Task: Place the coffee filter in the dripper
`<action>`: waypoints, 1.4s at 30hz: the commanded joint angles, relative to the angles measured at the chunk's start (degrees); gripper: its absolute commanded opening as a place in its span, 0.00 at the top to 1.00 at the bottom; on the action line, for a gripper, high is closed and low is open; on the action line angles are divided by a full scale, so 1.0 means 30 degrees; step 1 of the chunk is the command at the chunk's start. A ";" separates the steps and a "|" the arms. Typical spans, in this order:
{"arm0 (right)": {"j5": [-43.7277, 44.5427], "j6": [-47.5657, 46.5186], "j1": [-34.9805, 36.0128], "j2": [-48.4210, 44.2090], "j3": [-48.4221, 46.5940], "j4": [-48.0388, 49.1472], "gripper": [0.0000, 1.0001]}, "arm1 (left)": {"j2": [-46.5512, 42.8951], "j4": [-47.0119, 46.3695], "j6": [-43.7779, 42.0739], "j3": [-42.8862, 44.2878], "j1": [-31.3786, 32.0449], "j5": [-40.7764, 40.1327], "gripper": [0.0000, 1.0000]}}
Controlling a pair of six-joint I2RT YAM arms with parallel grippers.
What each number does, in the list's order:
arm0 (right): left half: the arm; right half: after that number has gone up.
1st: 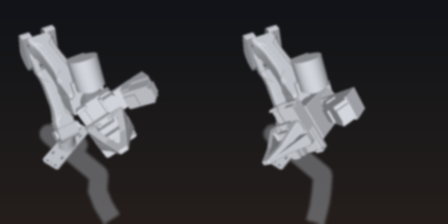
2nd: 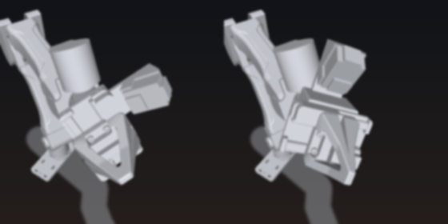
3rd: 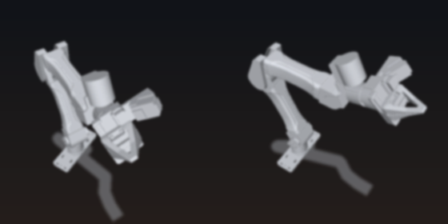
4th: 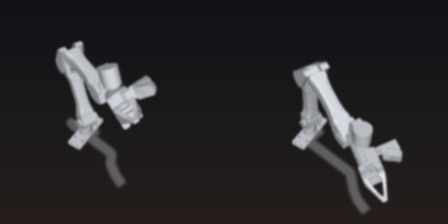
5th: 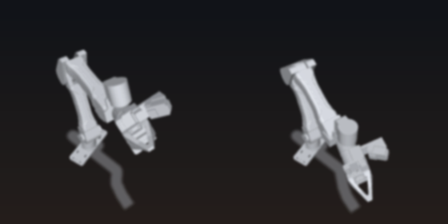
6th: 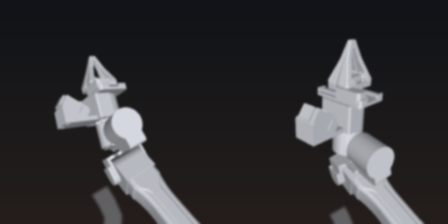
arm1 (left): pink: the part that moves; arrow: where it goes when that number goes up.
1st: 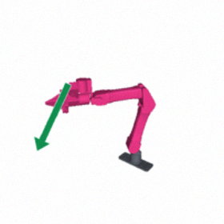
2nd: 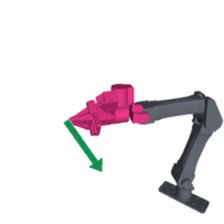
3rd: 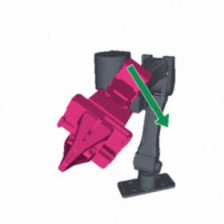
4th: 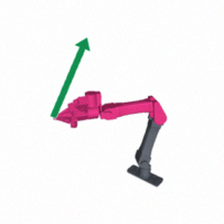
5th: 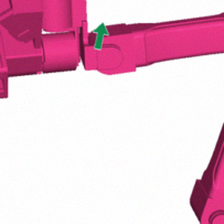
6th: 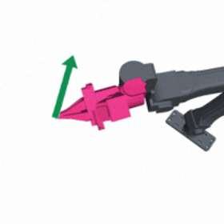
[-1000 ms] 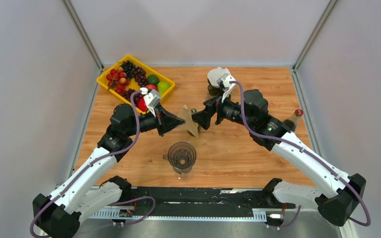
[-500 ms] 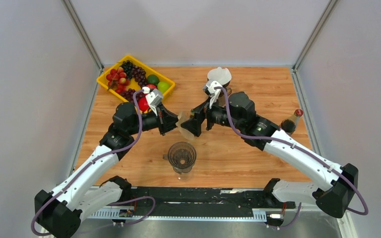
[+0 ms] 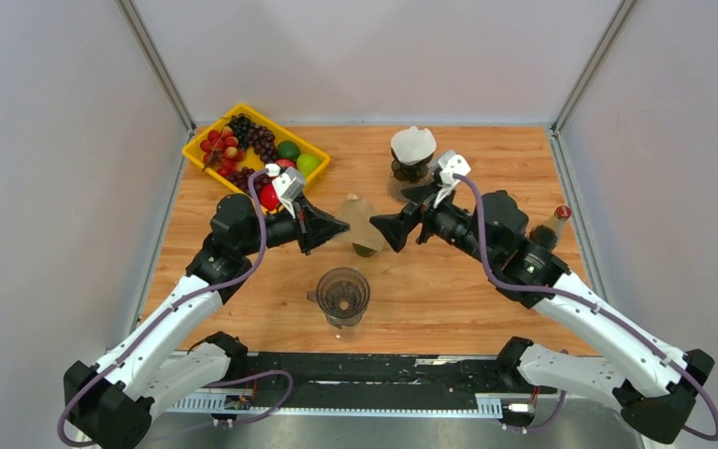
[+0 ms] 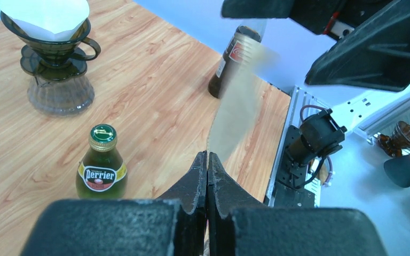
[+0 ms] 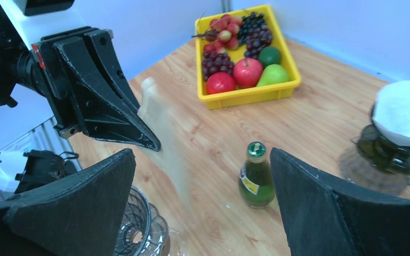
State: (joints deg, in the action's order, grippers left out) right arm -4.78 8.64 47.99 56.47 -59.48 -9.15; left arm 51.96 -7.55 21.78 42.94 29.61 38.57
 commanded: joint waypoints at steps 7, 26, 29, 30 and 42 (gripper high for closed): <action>0.2643 -0.0644 0.0047 -0.1015 0.0399 0.0325 0.00 | -0.0417 -0.0083 -0.0319 0.0572 0.0014 0.0107 1.00; 0.5191 -0.0533 0.0056 0.0283 -0.0207 -0.0496 0.00 | -0.0631 0.0037 -0.0314 0.0555 0.0029 -0.0196 1.00; 0.4123 -0.0487 0.0052 0.0252 -0.0239 -0.0505 0.00 | -0.0608 0.0045 -0.0268 0.0577 0.0020 -0.0232 1.00; 0.3999 -0.0458 0.0040 0.0210 -0.0240 -0.0519 0.00 | -0.0604 0.0050 -0.0249 0.0574 0.0027 -0.0245 1.00; 0.0986 -0.0242 0.0045 0.0100 -0.0453 -0.0502 0.00 | -0.0340 -0.0066 -0.0112 0.0685 0.0022 -0.0123 1.00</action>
State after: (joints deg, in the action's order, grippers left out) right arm 5.30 7.64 47.99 57.52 -58.06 -10.68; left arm 51.00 -7.44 21.63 42.94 29.61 38.02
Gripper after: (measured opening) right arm 0.997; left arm 0.007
